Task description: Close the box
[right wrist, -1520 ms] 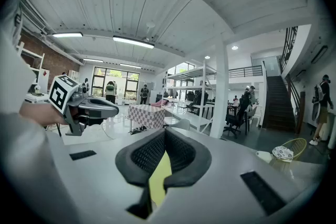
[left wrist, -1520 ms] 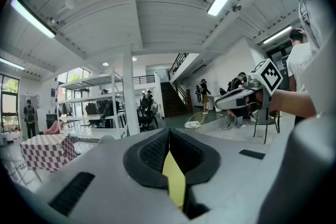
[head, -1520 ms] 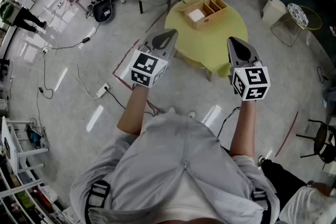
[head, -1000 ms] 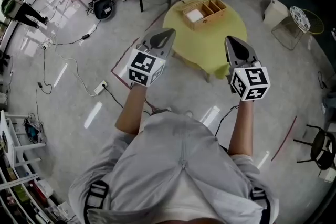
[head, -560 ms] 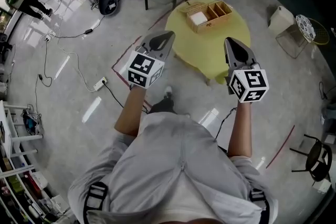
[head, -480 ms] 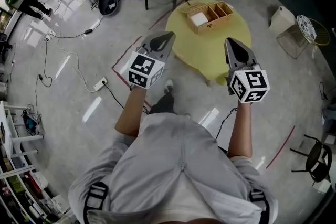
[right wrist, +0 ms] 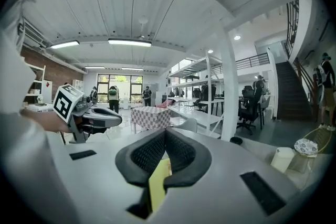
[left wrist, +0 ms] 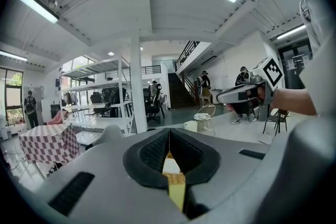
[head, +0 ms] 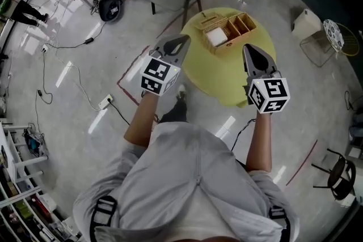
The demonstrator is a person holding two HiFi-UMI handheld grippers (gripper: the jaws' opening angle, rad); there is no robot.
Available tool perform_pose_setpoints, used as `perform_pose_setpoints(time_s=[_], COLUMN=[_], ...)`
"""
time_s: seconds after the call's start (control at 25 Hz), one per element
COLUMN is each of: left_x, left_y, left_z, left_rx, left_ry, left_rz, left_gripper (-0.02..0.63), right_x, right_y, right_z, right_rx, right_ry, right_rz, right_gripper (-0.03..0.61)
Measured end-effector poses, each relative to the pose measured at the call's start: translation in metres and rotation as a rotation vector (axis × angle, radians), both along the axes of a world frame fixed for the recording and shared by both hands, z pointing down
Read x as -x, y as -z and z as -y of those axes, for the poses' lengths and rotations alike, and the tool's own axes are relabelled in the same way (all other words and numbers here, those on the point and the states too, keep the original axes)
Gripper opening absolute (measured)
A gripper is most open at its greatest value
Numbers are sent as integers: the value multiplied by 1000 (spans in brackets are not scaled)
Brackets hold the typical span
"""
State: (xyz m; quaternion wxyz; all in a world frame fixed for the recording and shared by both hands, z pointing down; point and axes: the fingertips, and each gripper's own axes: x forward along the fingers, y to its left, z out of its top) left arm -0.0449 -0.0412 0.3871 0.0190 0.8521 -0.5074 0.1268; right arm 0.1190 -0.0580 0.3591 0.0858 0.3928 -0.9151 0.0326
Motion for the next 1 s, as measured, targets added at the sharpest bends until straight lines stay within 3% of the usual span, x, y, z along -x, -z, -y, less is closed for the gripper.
perform_pose_setpoints(time_s=[0.28,0.48,1.0], left_x=[35,52,87], left_y=[3,-4,-88], left_z=[104,160,229], left_rx=[9,53,146], left_ry=[-34,-47,-66], left_rz=[7,-87,-58], left_gripper=[29,29,30], right_x=[35,46,67], right_y=[6,3,-50], right_z=[97,146,209], right_rx=[-9,13,103], right_ry=[-42,-75,-151], right_rz=[-18,-24,-48], right_gripper=[23,23,23])
